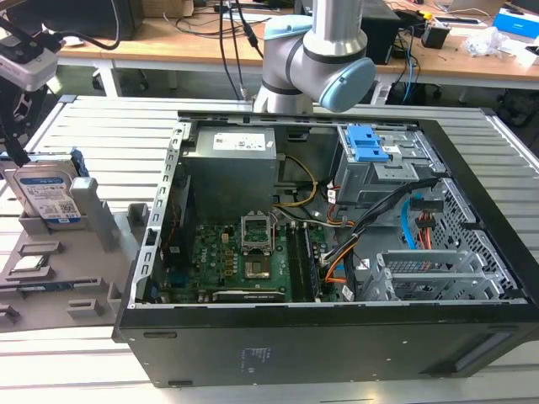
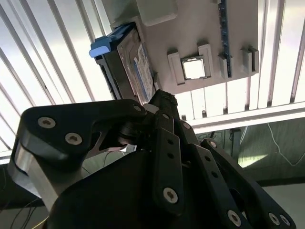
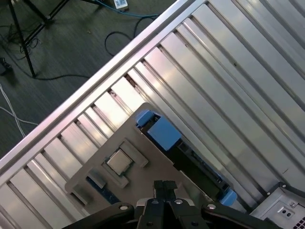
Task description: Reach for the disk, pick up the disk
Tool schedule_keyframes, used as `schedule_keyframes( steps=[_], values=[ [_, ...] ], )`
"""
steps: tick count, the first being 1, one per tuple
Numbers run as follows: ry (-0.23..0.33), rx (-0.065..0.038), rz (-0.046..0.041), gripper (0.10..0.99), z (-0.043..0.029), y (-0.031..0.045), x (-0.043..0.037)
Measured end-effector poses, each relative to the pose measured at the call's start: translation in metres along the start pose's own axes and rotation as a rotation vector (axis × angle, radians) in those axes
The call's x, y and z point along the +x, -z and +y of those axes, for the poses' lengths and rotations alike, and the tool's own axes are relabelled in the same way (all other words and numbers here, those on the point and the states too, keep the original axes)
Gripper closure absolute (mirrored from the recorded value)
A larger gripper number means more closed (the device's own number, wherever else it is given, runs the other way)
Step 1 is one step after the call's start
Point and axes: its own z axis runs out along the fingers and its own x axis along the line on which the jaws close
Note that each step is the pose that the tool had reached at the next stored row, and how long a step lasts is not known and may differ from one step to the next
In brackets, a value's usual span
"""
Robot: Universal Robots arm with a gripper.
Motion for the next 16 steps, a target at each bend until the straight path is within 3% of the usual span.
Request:
schedule_keyframes(
  steps=[16],
  values=[
    [0.150,0.000,0.0057,0.980,0.0000,0.0000,0.0000]
  ],
)
